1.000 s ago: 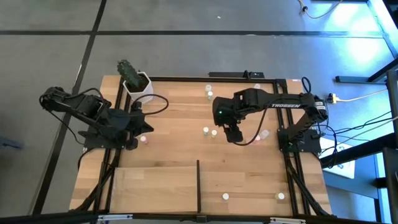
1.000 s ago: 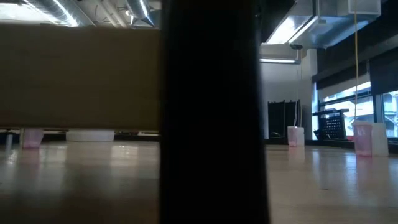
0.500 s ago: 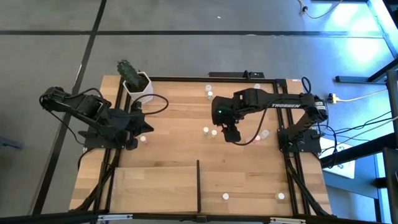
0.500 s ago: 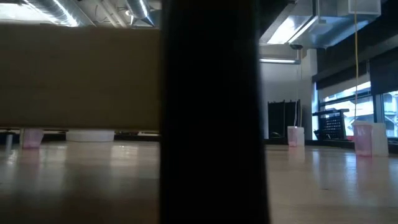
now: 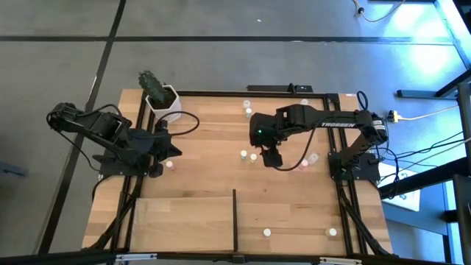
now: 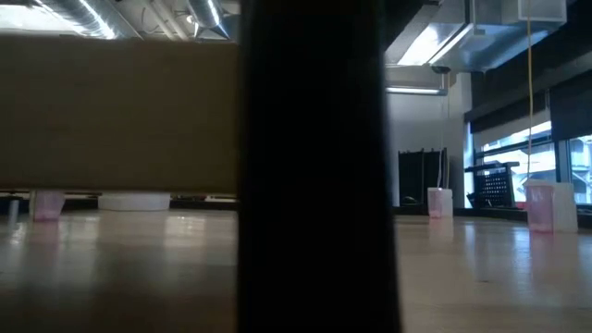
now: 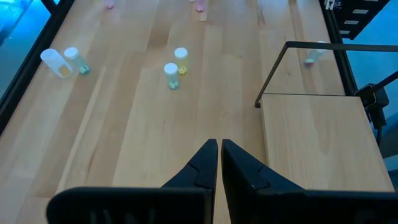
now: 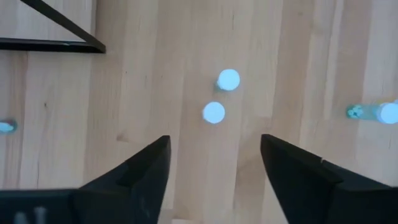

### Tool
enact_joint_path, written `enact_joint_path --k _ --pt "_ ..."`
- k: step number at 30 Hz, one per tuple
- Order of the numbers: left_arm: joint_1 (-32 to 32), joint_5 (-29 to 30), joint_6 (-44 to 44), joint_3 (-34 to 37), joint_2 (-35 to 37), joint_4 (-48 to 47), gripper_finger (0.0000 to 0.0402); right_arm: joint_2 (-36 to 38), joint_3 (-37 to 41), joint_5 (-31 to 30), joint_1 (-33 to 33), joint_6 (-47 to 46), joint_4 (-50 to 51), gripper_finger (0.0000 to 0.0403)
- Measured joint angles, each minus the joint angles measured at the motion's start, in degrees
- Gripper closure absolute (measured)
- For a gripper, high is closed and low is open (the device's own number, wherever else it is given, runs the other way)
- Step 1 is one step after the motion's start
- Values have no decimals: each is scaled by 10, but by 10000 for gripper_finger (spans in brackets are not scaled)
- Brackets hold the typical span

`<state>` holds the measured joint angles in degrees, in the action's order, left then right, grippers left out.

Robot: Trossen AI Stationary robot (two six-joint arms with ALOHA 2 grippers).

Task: Pick and place medicine bottles onto shelf by color

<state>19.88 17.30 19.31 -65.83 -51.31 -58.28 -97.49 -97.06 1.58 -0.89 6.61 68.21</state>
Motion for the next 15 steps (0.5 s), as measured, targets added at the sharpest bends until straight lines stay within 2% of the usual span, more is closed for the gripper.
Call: enact_joint_path --k 6,15 --pt "0 0 0 0 0 0 388 0 11 -5 3 -24 -20 86" --pt "0 0 0 0 0 0 388 -1 140 -5 13 -9 -158 80"
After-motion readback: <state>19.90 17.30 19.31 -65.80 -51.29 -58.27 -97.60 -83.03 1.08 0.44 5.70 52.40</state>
